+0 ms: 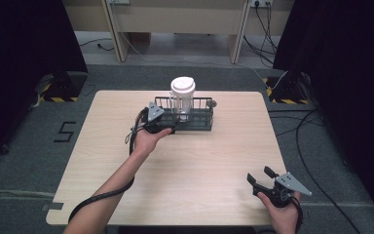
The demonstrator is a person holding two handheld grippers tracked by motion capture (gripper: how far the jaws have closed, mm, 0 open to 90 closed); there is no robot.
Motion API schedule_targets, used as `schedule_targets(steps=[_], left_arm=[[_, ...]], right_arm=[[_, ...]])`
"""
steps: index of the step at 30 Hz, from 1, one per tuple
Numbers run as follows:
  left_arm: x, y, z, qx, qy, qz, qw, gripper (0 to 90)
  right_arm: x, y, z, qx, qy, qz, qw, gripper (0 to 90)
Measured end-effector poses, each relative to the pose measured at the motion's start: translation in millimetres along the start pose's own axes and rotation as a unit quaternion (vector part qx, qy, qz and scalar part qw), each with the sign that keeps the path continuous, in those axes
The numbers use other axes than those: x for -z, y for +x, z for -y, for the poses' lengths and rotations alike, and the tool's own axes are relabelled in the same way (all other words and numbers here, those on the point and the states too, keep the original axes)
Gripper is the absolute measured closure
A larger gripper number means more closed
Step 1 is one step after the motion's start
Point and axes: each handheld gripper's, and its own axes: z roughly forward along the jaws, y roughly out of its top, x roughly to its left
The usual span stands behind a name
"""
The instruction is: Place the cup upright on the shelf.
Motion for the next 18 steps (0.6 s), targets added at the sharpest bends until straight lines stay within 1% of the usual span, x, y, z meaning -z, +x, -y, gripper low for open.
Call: schedule_targets(steps=[2,3,7,8,10,11,12,13,16,17,18], left_arm=[[6.7,-0.2,3.5,-0.002,0.000,0.002,1.0000,14.3],[6.7,-0.2,3.5,-0.002,0.000,0.002,1.0000,14.3],[17.7,-2.4,10.3,-0.006,0.002,0.007,0.9999,14.3],[17.7,-2.4,10.3,-0.006,0.002,0.007,0.9999,14.4],[26.0,-3.4,14.3,-0.005,0.000,0.010,0.9999,14.4],[26.0,-3.4,14.3,-0.005,0.000,0.010,0.9999,14.4],[31.8,-3.6,16.3,-0.005,0.000,0.011,0.9999,14.4],[31.8,-3.6,16.3,-0.005,0.000,0.011,0.9999,14.4],[41.2,-4.1,19.4,-0.003,-0.002,0.012,0.9999,14.5],[48.0,-4.0,21.8,-0.001,-0.002,0.014,0.9999,14.4],[48.0,-4.0,21.8,-0.001,-0.002,0.014,0.9999,14.4]], right_arm=[[0.1,-0.2,0.0,0.003,-0.001,0.001,1.0000,22.4],[0.1,-0.2,0.0,0.003,-0.001,0.001,1.0000,22.4],[-0.1,0.0,0.0,0.000,0.000,0.001,1.0000,22.4],[-0.1,0.0,0.0,0.000,0.000,0.001,1.0000,22.4],[0.1,0.0,0.0,0.001,0.000,0.001,1.0000,22.4],[0.1,0.0,0.0,0.001,0.000,0.001,1.0000,22.4],[0.2,-0.2,0.0,0.003,-0.001,0.002,1.0000,22.4],[0.2,-0.2,0.0,0.003,-0.001,0.002,1.0000,22.4],[0.0,-0.1,0.0,0.004,-0.001,0.002,1.0000,22.4],[0.0,0.0,-0.1,0.004,0.000,0.003,1.0000,22.4],[0.0,0.0,-0.1,0.004,0.000,0.003,1.0000,22.4]])
